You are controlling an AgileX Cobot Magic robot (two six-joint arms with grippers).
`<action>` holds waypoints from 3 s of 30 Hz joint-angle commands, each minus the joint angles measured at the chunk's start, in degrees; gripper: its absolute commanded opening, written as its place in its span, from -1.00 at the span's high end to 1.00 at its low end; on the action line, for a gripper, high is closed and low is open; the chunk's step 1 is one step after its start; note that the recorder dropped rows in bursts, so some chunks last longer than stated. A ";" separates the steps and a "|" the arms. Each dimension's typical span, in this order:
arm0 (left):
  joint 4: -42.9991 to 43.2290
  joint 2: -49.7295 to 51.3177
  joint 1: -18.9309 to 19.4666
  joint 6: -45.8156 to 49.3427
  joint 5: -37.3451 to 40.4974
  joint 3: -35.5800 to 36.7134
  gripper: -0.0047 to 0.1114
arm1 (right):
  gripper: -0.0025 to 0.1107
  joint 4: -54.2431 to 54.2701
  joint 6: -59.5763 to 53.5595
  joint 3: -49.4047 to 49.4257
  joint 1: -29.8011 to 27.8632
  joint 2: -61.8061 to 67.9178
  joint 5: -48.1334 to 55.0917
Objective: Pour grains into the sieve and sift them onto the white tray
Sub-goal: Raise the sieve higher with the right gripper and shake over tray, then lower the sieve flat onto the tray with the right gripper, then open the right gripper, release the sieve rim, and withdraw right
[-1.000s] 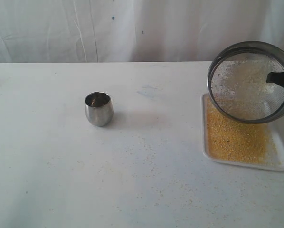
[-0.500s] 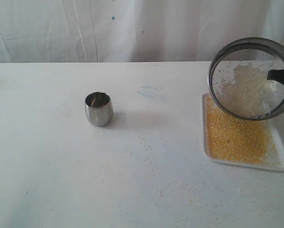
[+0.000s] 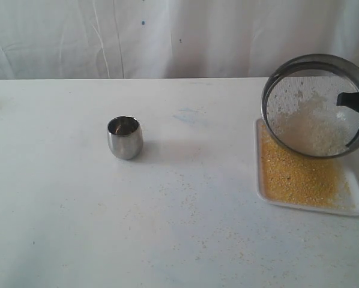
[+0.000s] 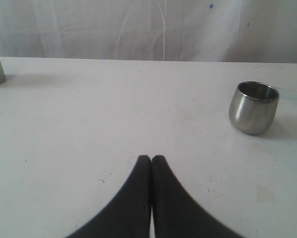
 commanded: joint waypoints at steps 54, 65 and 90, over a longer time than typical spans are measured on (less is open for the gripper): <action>0.05 -0.28 -0.45 -0.46 -0.13 0.11 0.92 | 0.96 -0.35 3.10 -22.56 -1.18 11.63 37.39; 0.05 -0.28 -0.45 -0.46 -0.13 0.11 0.92 | 0.57 -0.22 3.10 -22.56 -1.18 16.58 36.93; 0.05 -0.28 -0.45 -0.46 -0.13 0.11 0.92 | 0.19 4.12 3.10 -25.30 -1.18 3.86 50.49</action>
